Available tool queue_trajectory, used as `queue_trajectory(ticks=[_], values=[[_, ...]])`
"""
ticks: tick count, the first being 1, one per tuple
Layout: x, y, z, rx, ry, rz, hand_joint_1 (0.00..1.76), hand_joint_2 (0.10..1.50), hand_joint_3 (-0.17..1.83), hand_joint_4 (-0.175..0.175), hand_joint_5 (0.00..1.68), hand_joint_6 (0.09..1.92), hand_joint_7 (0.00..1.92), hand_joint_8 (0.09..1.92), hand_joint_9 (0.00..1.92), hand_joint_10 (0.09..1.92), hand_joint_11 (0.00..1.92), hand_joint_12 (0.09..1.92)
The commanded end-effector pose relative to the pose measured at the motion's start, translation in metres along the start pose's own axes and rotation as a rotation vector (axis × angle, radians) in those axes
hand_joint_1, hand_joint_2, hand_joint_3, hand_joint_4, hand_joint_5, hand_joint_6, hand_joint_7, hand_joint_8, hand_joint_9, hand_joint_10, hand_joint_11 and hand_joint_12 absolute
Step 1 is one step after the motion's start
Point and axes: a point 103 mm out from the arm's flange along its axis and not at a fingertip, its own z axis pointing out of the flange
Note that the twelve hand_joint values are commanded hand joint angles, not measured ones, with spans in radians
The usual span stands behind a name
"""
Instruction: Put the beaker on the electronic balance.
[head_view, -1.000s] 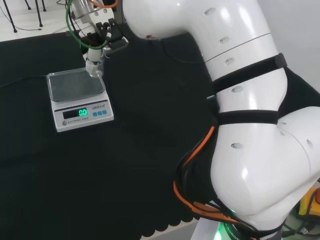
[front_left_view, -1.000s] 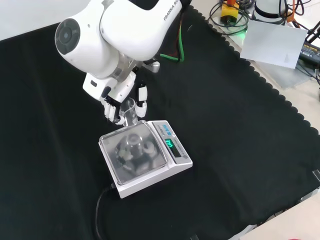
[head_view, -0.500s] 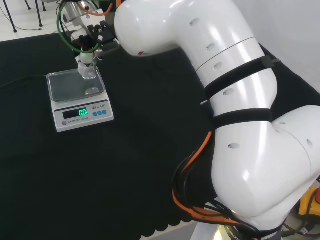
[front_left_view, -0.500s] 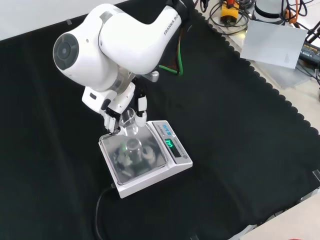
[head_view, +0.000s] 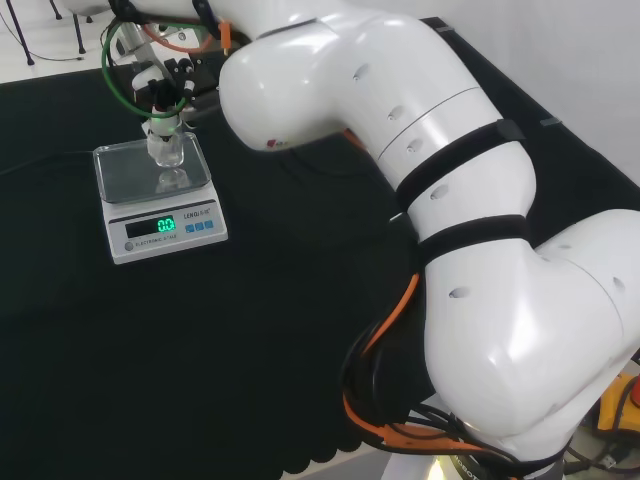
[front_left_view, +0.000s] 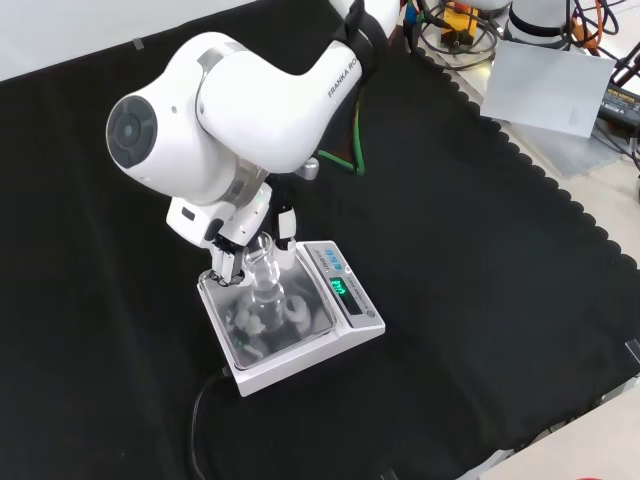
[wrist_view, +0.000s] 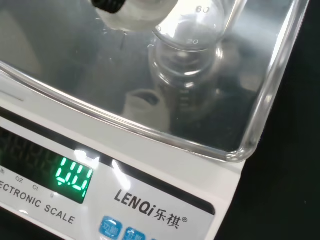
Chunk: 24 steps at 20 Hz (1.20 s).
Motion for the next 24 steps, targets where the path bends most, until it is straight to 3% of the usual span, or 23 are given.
queue_trajectory(ticks=[1,24], values=[[0.008,0.010,0.022,0.062,-0.001,-0.010,1.09,1.24,0.01,-0.175,0.75,1.36,0.84,1.08,1.01,0.95,1.05,1.12],[0.012,0.018,0.049,0.110,0.002,-0.018,1.08,1.24,0.01,-0.175,0.75,1.36,0.84,1.08,1.01,0.95,1.05,1.12]])
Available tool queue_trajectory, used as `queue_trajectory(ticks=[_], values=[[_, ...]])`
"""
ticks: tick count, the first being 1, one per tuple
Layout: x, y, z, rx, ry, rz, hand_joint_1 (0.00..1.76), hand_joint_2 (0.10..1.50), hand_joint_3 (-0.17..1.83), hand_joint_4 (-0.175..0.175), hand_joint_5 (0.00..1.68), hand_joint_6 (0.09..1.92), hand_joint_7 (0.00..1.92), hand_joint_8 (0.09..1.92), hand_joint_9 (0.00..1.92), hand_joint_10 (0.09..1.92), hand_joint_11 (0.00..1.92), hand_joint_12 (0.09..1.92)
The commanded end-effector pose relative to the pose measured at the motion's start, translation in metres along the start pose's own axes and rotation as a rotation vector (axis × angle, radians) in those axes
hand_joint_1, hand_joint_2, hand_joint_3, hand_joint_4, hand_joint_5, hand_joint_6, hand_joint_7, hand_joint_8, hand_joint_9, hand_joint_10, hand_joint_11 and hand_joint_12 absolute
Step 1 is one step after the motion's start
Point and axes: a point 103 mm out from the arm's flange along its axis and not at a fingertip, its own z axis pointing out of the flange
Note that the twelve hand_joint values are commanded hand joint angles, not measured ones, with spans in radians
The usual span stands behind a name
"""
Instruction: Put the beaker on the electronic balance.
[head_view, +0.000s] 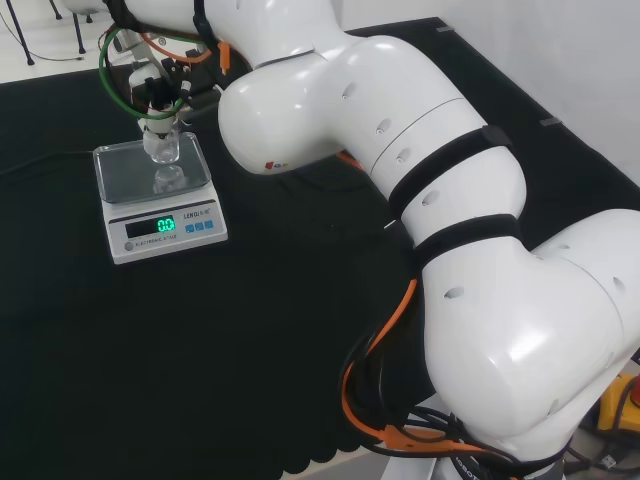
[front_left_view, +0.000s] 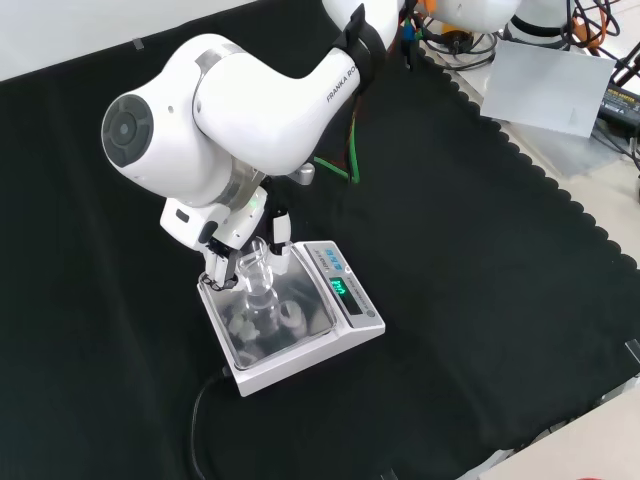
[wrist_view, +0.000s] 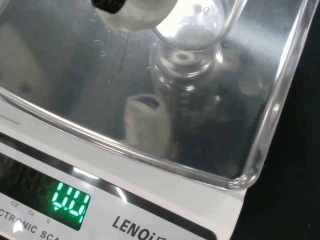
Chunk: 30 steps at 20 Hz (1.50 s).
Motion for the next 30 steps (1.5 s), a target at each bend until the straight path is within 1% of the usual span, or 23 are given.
queue_trajectory(ticks=[1,7,15,17,20,24,30], values=[[0.012,0.008,0.056,0.141,0.000,-0.021,1.08,1.24,0.01,-0.175,0.75,1.36,0.84,1.08,1.01,0.95,1.05,1.12],[0.019,0.010,0.062,0.156,0.000,-0.029,1.08,1.24,0.01,-0.175,0.75,1.36,0.84,1.08,1.01,0.95,1.05,1.12],[0.019,0.011,0.070,0.172,0.003,-0.030,1.08,1.24,0.01,-0.175,0.75,1.36,0.84,1.08,1.01,0.95,1.05,1.12],[0.019,0.011,0.071,0.169,0.002,-0.029,1.08,1.24,0.01,-0.175,0.75,1.36,0.84,1.09,1.01,0.95,1.05,1.12],[0.014,0.008,0.071,0.148,-0.028,-0.023,1.08,1.24,0.01,-0.175,0.75,1.36,0.84,1.09,1.01,0.95,1.05,1.13],[0.008,0.004,0.070,0.147,-0.040,-0.014,1.08,1.24,0.01,-0.175,0.75,1.36,0.84,1.09,1.01,0.95,1.05,1.13],[0.005,0.005,0.072,0.154,-0.017,-0.012,1.09,1.24,0.01,-0.175,0.75,1.36,0.84,1.09,1.01,0.95,1.05,1.13]])
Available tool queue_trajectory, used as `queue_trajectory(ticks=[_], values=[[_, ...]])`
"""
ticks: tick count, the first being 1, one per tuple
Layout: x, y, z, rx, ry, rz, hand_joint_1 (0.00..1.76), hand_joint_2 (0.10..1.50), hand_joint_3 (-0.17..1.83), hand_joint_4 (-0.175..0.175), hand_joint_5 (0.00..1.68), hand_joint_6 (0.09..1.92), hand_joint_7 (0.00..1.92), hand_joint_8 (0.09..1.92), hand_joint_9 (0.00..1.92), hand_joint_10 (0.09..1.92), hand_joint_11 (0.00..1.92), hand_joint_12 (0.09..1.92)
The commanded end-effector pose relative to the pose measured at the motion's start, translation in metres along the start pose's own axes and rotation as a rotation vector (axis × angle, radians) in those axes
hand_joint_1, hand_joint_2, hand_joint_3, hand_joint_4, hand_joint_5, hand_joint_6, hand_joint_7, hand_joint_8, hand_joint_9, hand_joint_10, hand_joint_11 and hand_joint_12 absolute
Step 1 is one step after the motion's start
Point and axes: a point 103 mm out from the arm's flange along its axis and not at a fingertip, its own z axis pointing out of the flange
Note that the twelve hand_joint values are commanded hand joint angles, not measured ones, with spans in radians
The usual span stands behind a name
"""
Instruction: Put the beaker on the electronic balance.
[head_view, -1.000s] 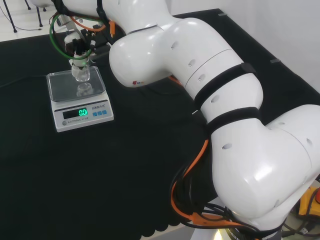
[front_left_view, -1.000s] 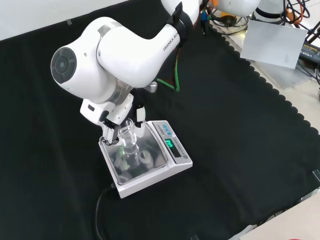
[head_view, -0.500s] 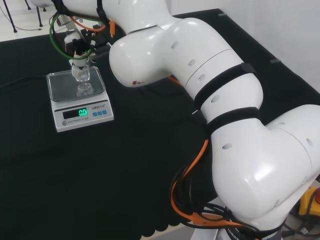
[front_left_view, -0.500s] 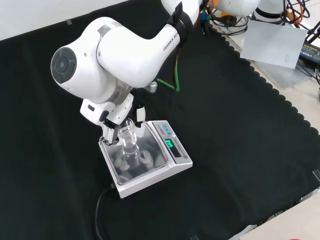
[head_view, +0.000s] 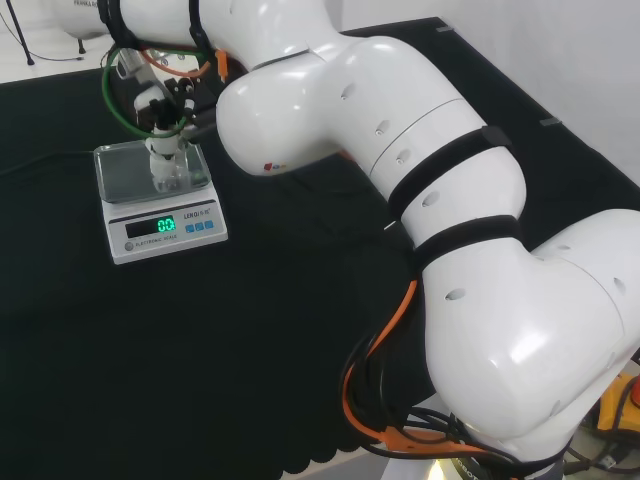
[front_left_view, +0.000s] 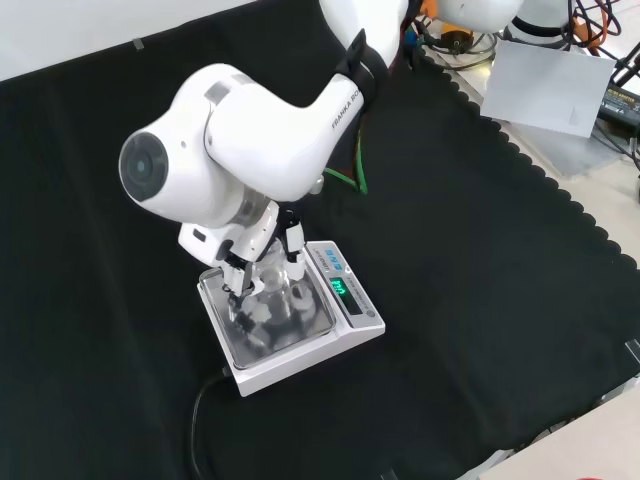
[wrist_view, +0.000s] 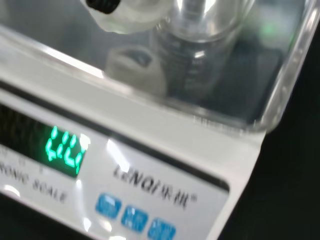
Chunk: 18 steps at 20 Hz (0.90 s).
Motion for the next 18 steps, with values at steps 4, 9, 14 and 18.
queue_trajectory(ticks=[4,9,14,18], values=[[0.000,0.004,0.026,0.045,0.013,-0.007,1.05,1.19,-0.03,-0.166,0.60,1.20,0.70,1.05,0.98,0.92,1.00,1.17],[0.000,0.002,0.018,0.015,0.018,-0.008,1.00,1.16,-0.17,-0.139,0.38,0.99,0.46,1.00,0.85,0.92,0.87,1.26],[-0.002,-0.004,0.007,0.008,0.001,-0.009,0.94,1.10,-0.17,-0.106,0.21,0.77,0.30,0.97,0.60,0.94,0.68,1.37],[-0.005,-0.013,-0.001,0.019,-0.025,-0.016,0.78,0.93,-0.17,-0.025,0.03,0.24,0.03,0.51,0.08,0.83,0.20,1.46]])
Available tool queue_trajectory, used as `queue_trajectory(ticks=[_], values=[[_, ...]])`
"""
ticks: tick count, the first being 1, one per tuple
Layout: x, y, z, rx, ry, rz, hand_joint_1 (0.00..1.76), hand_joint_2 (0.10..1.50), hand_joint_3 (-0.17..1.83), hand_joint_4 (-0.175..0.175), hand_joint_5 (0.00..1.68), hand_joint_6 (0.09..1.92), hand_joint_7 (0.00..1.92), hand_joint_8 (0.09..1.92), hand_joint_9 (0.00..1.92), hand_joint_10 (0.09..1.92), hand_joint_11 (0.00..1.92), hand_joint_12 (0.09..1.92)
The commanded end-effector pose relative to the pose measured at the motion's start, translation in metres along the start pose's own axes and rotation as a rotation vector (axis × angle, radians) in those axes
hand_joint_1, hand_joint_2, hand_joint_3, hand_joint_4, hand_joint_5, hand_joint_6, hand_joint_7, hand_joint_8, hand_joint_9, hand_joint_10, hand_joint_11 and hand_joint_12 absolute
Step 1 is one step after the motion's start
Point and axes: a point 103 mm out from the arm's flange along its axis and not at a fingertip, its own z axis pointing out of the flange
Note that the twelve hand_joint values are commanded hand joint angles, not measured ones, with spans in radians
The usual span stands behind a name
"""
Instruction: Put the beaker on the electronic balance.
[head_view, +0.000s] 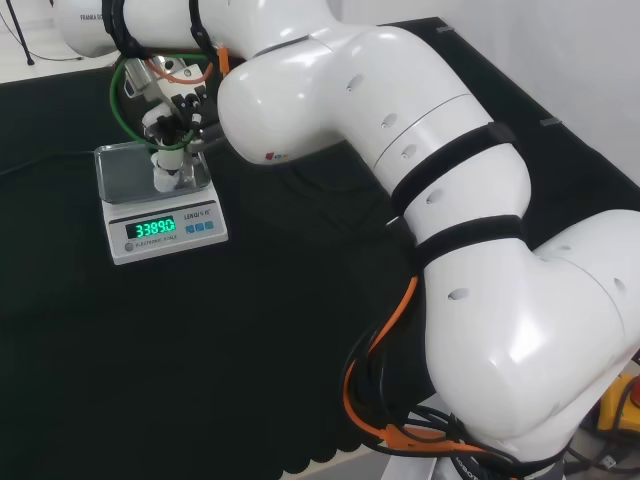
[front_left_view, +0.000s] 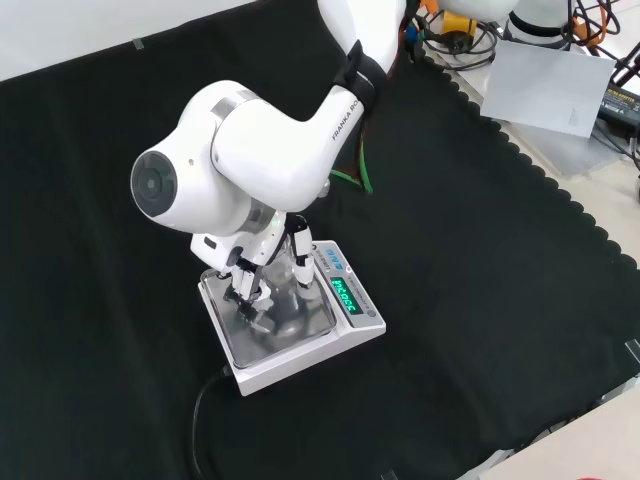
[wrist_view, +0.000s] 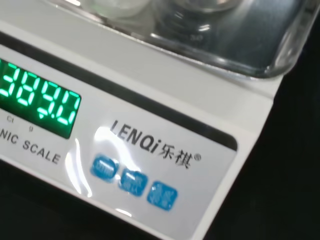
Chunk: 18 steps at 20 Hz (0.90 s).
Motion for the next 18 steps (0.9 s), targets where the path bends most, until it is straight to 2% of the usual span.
queue_trajectory(ticks=[1,3,5,8,14,17,18], values=[[-0.003,-0.018,-0.028,-0.028,-0.038,-0.007,0.75,0.90,-0.17,-0.011,0.01,0.14,0.01,0.36,0.04,0.74,0.13,1.47],[-0.002,-0.024,-0.035,-0.041,-0.047,-0.009,0.71,0.87,-0.16,0.012,0.00,0.09,0.00,0.12,0.01,0.49,0.03,1.45],[-0.001,-0.028,-0.041,-0.049,-0.049,-0.011,0.69,0.84,-0.15,0.030,0.00,0.09,0.00,0.09,0.00,0.26,0.01,1.39],[0.000,-0.035,-0.052,-0.052,-0.066,-0.005,0.67,0.81,-0.14,0.045,0.00,0.09,0.00,0.09,0.00,0.09,0.00,1.31],[-0.001,-0.055,-0.070,-0.067,-0.100,0.003,0.65,0.79,-0.12,0.053,0.00,0.09,0.00,0.09,0.00,0.09,0.00,1.21],[-0.007,-0.071,-0.084,-0.109,-0.092,0.013,0.62,0.80,-0.10,0.031,0.01,0.09,0.02,0.09,0.06,0.09,0.00,1.26],[-0.009,-0.080,-0.091,-0.128,-0.093,0.023,0.61,0.81,-0.09,0.020,0.04,0.09,0.05,0.09,0.08,0.16,0.00,1.30]])
